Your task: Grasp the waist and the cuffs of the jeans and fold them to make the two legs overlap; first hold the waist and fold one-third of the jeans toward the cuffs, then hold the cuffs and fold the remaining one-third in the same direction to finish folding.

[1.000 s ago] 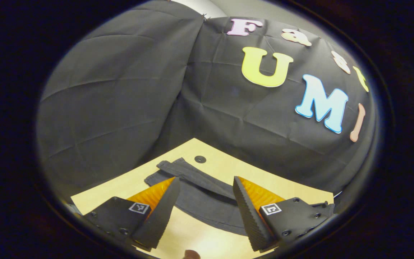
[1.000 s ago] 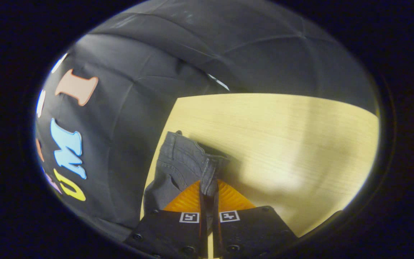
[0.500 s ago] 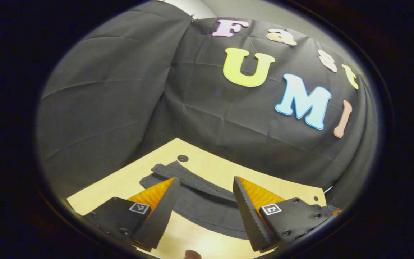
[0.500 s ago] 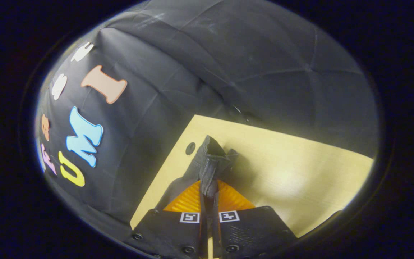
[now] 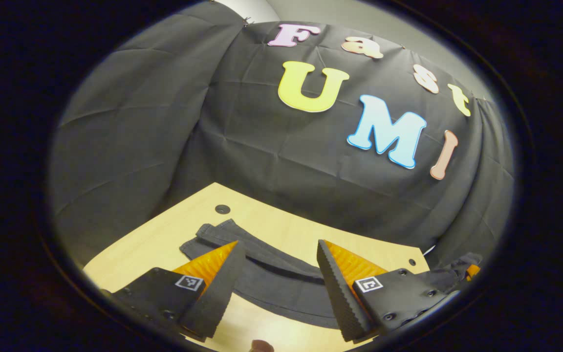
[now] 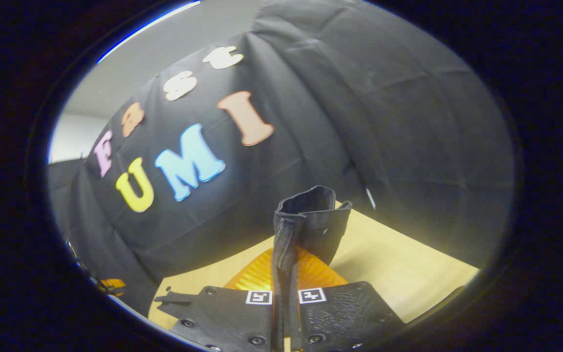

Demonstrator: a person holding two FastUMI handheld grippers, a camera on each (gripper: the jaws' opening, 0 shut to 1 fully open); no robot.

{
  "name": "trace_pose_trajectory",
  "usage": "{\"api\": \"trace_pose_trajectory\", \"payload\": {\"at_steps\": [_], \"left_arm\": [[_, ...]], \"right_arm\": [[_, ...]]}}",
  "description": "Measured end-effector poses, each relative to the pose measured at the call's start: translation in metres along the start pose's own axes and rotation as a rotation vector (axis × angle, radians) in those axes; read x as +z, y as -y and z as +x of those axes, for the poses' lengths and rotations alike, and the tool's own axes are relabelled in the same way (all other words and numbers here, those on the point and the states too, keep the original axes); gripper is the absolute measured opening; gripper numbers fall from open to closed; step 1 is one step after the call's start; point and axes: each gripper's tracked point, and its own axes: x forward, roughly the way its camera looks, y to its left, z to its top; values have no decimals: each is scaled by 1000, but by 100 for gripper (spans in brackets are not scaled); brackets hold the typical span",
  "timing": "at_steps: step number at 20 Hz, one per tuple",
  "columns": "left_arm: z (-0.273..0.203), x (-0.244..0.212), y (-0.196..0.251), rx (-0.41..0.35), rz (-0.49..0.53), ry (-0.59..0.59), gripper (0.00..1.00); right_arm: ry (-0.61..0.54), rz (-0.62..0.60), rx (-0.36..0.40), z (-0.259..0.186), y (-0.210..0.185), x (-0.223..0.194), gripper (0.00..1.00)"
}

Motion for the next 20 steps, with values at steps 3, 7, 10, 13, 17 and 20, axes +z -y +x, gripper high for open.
{"api": "trace_pose_trajectory", "payload": {"at_steps": [3, 7, 10, 13, 17, 20], "left_arm": [[-7, 6, -4, -9, -16, 18, 97], [-17, 14, -14, -29, -47, 53, 97], [-22, 11, -26, -37, -43, 61, 100], [-24, -1, -43, -42, -88, 32, 97], [-30, -16, -62, -17, -133, -4, 97], [-32, -27, -75, 14, -158, -34, 97]], "right_arm": [[47, -172, 83, 10, -78, -9, 4], [-1, -300, 233, 25, -158, -63, 4], [-65, -373, 282, 43, -188, -120, 4], [-174, -468, 297, 59, -192, -189, 4], [-313, -557, 296, 70, -182, -261, 5], [-381, -526, 322, 68, -183, -285, 15]]}}
